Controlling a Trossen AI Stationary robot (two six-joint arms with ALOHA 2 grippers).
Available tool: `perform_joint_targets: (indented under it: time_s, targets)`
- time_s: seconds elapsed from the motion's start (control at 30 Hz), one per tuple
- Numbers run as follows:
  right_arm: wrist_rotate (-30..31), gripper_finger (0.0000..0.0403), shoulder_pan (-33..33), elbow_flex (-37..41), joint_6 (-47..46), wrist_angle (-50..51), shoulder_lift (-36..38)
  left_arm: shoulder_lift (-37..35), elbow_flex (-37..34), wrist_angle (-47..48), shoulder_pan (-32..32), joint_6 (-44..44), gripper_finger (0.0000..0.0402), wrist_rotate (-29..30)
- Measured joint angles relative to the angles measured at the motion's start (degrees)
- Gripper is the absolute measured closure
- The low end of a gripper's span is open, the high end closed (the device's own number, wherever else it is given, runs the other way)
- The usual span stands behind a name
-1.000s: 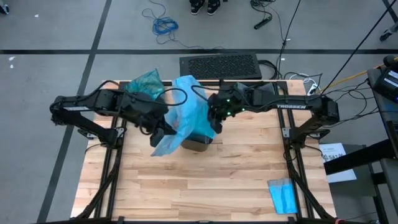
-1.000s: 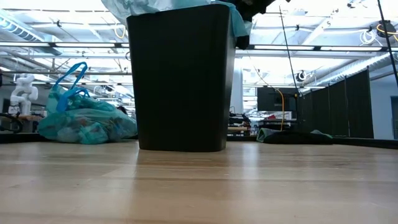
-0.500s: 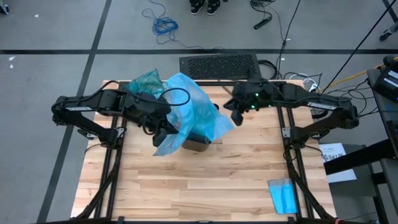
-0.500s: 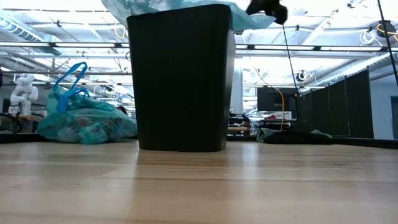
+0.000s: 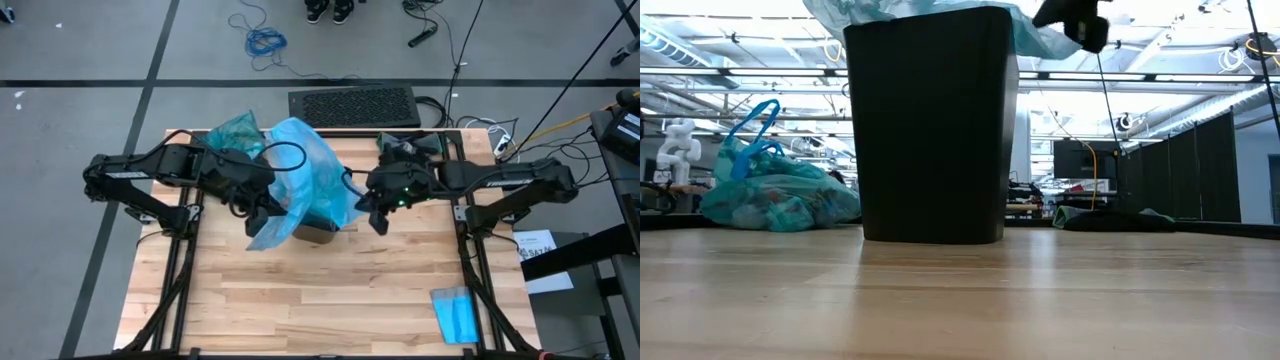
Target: Place trash/remove bag and relplace
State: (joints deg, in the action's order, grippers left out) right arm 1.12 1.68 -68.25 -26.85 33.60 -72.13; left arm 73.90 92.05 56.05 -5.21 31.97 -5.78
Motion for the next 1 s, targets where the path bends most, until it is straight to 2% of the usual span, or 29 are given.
perform_joint_targets:
  time_s: [0.2, 0.33, 0.67, 0.87, 1.0]
  targets:
    - [-0.2, 0.0403, -1.0, -1.1, -0.5, -9.9, -2.7, 0.0, 0.0, -0.2, 0.0, -0.9, 0.0402, 0.0]
    - [-2.2, 0.0403, -3.2, -5.4, 2.6, -9.8, -7.0, 0.0, 0.0, -0.3, 0.0, -1.1, 0.0402, 0.0]
    - [-11.8, 0.0403, -8.5, -16.3, 5.5, -9.4, -22.4, 0.0, 0.0, -4.7, 0.0, -2.9, 0.0402, 0.1]
    - [-18.2, 0.0403, -9.5, -17.3, 3.3, -8.8, -28.9, 1.2, 0.0, -2.0, 0.9, -2.8, 0.0402, 3.1]
    - [-18.4, 0.0403, -9.3, -17.3, 3.3, -8.6, -29.1, 3.7, 0.0, -2.3, 1.5, -4.2, 0.0402, 3.0]
